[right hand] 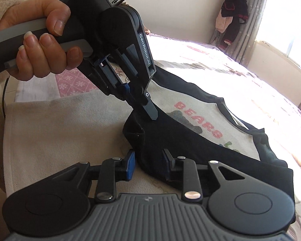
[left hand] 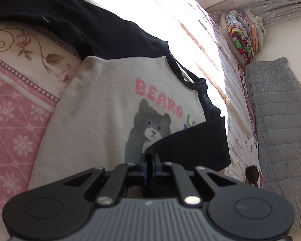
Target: Fold clothes
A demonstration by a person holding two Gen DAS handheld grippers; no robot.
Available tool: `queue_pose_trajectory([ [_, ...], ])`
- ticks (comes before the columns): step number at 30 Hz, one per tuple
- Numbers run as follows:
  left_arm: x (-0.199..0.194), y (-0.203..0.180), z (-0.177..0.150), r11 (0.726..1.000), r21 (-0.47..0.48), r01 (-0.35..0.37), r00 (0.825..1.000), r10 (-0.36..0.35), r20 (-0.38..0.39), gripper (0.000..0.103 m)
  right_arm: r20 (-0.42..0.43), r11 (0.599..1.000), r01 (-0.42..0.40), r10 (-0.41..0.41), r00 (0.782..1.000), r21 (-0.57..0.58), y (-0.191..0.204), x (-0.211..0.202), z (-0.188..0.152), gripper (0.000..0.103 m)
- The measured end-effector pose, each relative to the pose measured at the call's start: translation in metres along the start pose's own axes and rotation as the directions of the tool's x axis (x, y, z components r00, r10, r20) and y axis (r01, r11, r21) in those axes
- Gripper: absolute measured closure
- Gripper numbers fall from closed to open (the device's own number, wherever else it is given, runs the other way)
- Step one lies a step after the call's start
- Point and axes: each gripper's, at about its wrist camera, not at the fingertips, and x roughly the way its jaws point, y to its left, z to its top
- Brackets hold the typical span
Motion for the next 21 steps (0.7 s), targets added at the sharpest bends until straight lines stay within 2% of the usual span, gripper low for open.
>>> queue_pose_trajectory([
  [1, -0.005, -0.001, -0.001, 1.0, -0.011, 0.002, 1.0, -0.002, 0.007, 0.098, 0.016, 1.0, 0.002, -0.002, 1.0, 0.004, 0.0, -0.001, 0.0, 0.079],
  [2, -0.009, -0.002, -0.003, 1.0, -0.017, 0.0, 1.0, 0.0, 0.016, 0.098, 0.028, 1.0, 0.002, -0.002, 1.0, 0.007, 0.001, -0.002, 0.001, 0.091],
  [3, -0.014, -0.003, -0.005, 1.0, -0.02, -0.003, 1.0, 0.004, 0.025, 0.098, 0.045, 1.0, -0.001, 0.001, 0.999, 0.008, 0.002, -0.004, 0.003, 0.096],
  [11, -0.051, 0.003, -0.019, 0.997, -0.015, -0.08, 0.993, 0.081, 0.091, 0.098, 0.159, 0.997, -0.083, 0.082, 0.984, 0.005, 0.009, -0.031, 0.027, 0.097],
  [16, -0.067, 0.013, -0.029, 0.993, -0.011, -0.114, 0.988, 0.115, 0.103, 0.098, 0.144, 0.987, -0.147, 0.154, 0.977, -0.059, 0.028, -0.034, 0.032, 0.097],
  [21, -0.079, 0.022, -0.039, 0.99, 0.004, -0.139, 0.985, 0.138, 0.108, 0.098, 0.134, 0.973, -0.218, 0.226, 0.965, -0.075, 0.04, -0.037, 0.035, 0.097],
])
